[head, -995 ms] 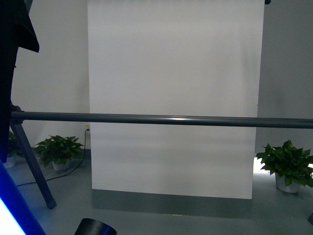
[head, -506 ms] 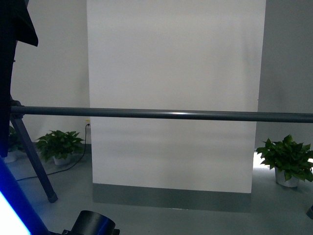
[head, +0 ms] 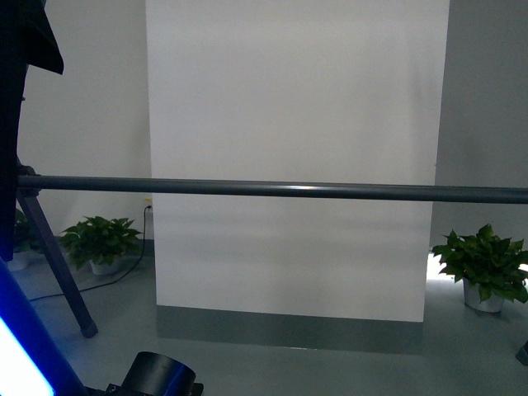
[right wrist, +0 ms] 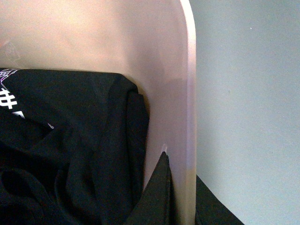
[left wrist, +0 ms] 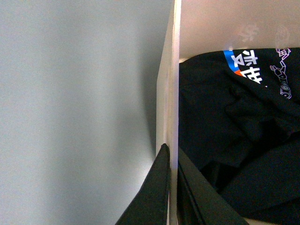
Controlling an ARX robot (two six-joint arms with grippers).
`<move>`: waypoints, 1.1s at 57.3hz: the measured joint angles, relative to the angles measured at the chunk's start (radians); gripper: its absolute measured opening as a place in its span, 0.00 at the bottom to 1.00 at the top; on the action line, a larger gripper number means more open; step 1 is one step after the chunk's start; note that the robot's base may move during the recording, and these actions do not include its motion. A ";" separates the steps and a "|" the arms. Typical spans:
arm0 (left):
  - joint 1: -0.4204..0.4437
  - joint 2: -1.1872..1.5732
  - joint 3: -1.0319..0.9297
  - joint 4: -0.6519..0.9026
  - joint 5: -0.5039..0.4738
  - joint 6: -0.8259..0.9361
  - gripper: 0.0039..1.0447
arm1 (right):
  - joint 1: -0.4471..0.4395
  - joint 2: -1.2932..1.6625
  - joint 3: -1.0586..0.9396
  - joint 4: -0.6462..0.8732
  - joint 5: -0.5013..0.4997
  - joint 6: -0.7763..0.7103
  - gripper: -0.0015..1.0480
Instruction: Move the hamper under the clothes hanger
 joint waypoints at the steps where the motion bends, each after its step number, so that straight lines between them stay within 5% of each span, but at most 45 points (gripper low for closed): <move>1: 0.000 0.000 0.000 0.000 0.000 0.000 0.04 | 0.000 0.000 0.000 0.000 0.000 0.000 0.03; 14: -0.001 0.000 -0.002 0.006 -0.011 -0.002 0.04 | 0.000 0.000 0.000 0.000 0.000 0.000 0.03; 21: -0.029 0.026 -0.049 0.252 -0.207 -0.106 0.04 | 0.000 0.000 0.000 0.001 -0.018 0.000 0.03; 26: -0.045 0.040 -0.054 0.343 -0.283 -0.148 0.04 | 0.005 0.024 -0.029 0.167 -0.065 0.028 0.03; 36: -0.043 0.040 -0.053 0.357 -0.301 -0.178 0.04 | 0.003 0.072 -0.032 0.426 -0.091 0.039 0.03; 63: -0.045 0.039 -0.062 0.275 -0.278 -0.203 0.04 | 0.004 0.079 0.047 0.316 -0.110 0.011 0.03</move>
